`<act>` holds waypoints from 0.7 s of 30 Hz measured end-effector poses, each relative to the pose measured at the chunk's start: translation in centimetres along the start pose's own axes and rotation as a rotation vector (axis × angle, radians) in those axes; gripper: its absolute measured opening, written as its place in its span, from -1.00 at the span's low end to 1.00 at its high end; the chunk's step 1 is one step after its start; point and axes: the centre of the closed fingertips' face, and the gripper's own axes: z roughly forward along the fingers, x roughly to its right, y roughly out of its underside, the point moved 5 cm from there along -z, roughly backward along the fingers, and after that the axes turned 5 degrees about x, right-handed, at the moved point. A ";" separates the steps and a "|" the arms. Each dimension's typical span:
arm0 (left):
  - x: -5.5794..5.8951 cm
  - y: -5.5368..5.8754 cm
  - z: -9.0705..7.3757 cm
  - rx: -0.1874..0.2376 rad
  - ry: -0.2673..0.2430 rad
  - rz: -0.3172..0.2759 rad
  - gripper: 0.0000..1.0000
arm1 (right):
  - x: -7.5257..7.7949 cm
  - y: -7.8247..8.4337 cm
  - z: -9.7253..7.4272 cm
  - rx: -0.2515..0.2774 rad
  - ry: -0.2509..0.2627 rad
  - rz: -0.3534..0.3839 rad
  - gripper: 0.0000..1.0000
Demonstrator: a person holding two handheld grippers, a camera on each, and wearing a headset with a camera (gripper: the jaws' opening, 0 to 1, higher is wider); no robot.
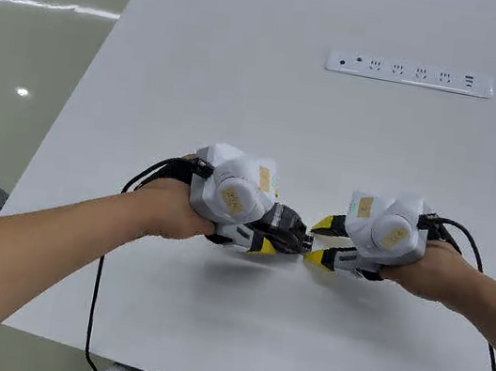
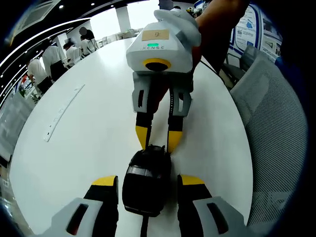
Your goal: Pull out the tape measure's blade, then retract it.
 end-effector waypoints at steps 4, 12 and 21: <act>0.0 0.1 0.1 -0.003 0.005 0.007 -0.16 | -0.1 0.0 0.1 0.004 -0.008 0.000 -0.66; -0.3 0.1 0.2 0.001 -0.001 0.004 -0.31 | -0.1 -0.2 0.4 0.013 -0.014 0.002 -0.72; -0.4 0.2 0.3 0.003 0.006 -0.006 -0.35 | 0.0 -0.2 0.4 0.012 -0.015 0.003 -0.74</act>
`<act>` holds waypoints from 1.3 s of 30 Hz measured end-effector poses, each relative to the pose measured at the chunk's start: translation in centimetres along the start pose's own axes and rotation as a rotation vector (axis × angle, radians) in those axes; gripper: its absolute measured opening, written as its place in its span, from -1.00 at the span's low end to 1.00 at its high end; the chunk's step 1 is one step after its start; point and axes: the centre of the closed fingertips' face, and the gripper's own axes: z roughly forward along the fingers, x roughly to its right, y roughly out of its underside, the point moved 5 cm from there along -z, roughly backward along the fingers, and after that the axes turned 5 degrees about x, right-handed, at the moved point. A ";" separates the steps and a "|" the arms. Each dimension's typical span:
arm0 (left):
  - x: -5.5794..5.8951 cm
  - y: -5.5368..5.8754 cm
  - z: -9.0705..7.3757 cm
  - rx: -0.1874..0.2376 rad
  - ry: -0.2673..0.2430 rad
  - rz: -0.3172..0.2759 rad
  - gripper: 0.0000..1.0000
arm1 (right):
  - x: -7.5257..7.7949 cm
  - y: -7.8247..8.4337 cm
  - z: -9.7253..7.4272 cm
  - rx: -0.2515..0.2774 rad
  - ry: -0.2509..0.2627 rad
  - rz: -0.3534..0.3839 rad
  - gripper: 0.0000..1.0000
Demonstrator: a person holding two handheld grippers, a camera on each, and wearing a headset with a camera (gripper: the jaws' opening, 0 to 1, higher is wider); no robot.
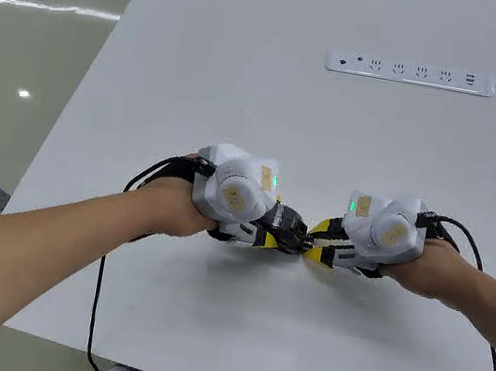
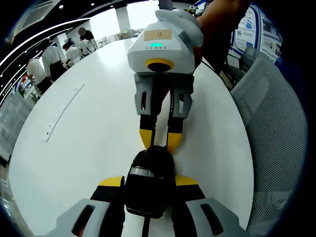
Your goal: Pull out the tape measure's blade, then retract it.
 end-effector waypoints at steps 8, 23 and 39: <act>-0.1 0.0 0.0 -0.011 0.006 -0.003 -0.37 | 0.1 0.1 -0.1 0.000 0.006 -0.010 -0.76; -0.2 0.1 0.1 -0.022 0.010 -0.003 -0.39 | 0.2 0.8 -1.0 -0.001 0.014 0.003 -0.77; -0.1 0.0 0.2 -0.034 0.016 0.006 -0.39 | -0.2 1.7 -2.8 0.000 0.015 0.027 -0.78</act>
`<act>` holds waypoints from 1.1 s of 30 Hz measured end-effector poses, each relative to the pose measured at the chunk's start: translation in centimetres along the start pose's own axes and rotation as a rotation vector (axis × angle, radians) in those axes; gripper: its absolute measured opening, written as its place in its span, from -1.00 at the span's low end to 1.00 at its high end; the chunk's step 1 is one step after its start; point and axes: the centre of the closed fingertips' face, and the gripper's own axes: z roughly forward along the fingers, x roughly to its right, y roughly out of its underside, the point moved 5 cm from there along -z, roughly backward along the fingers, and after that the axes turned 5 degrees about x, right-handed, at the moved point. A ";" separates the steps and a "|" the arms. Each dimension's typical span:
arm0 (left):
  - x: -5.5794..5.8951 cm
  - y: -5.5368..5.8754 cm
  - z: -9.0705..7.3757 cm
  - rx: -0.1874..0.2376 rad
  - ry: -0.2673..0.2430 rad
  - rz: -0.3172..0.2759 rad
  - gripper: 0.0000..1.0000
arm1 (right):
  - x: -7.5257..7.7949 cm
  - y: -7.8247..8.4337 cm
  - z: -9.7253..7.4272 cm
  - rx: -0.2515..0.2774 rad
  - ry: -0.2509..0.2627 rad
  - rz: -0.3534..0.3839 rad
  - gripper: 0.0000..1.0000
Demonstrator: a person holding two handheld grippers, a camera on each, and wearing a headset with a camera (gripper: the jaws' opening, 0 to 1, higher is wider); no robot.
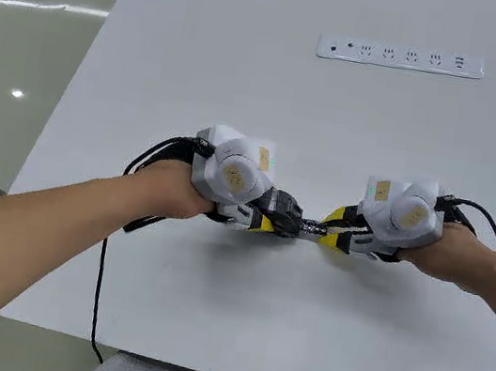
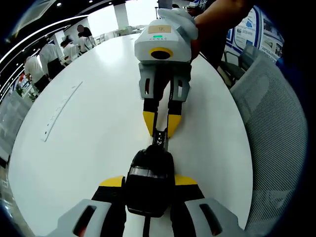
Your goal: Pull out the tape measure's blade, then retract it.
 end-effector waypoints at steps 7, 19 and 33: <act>0.0 -0.1 0.0 -0.006 0.002 0.003 -0.39 | -0.2 0.4 -0.7 -0.009 -0.004 -0.001 -0.79; 0.0 -0.1 0.1 -0.017 0.005 0.010 -0.40 | -0.1 1.6 -2.5 -0.024 -0.012 0.009 -0.80; 0.1 -0.1 0.1 -0.023 0.008 0.014 -0.40 | 0.0 2.8 -4.0 -0.027 -0.010 0.030 -0.80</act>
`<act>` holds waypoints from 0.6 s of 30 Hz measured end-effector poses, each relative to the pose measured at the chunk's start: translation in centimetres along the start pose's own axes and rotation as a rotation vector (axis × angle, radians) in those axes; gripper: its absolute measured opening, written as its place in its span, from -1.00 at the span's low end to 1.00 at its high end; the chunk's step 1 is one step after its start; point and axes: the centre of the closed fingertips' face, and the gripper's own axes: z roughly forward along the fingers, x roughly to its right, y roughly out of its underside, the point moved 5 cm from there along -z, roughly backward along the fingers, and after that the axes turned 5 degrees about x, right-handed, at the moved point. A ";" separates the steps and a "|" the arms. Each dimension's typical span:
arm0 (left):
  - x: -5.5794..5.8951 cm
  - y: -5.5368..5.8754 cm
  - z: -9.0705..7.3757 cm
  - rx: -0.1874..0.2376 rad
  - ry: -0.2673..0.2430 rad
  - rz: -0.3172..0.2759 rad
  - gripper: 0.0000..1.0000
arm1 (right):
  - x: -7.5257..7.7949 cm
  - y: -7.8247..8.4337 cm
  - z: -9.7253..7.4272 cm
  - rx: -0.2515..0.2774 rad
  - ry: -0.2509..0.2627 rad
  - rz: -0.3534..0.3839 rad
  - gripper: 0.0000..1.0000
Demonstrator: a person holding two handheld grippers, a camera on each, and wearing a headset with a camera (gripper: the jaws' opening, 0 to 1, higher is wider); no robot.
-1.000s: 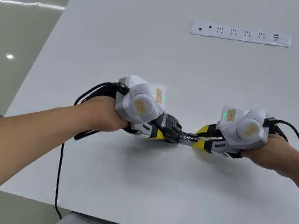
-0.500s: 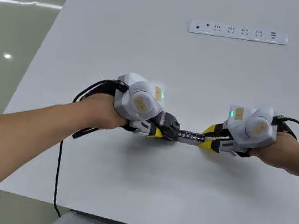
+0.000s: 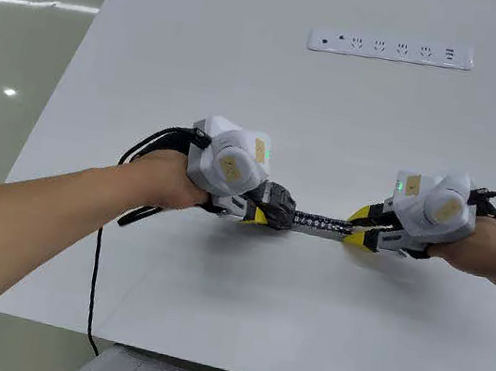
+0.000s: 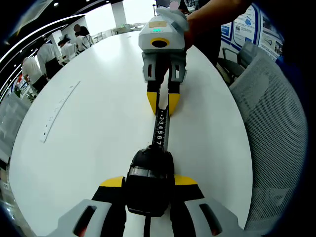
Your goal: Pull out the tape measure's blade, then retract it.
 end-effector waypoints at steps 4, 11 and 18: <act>0.0 0.0 0.0 -0.001 -0.001 0.000 -0.40 | 0.0 0.3 -0.4 -0.001 -0.002 0.006 -0.80; 0.0 0.0 0.0 -0.004 0.001 0.002 -0.40 | 0.1 1.1 -1.3 -0.011 0.001 0.007 -0.80; 0.0 -0.1 0.0 -0.007 0.002 0.006 -0.40 | 0.0 2.2 -2.4 -0.019 0.008 0.017 -0.80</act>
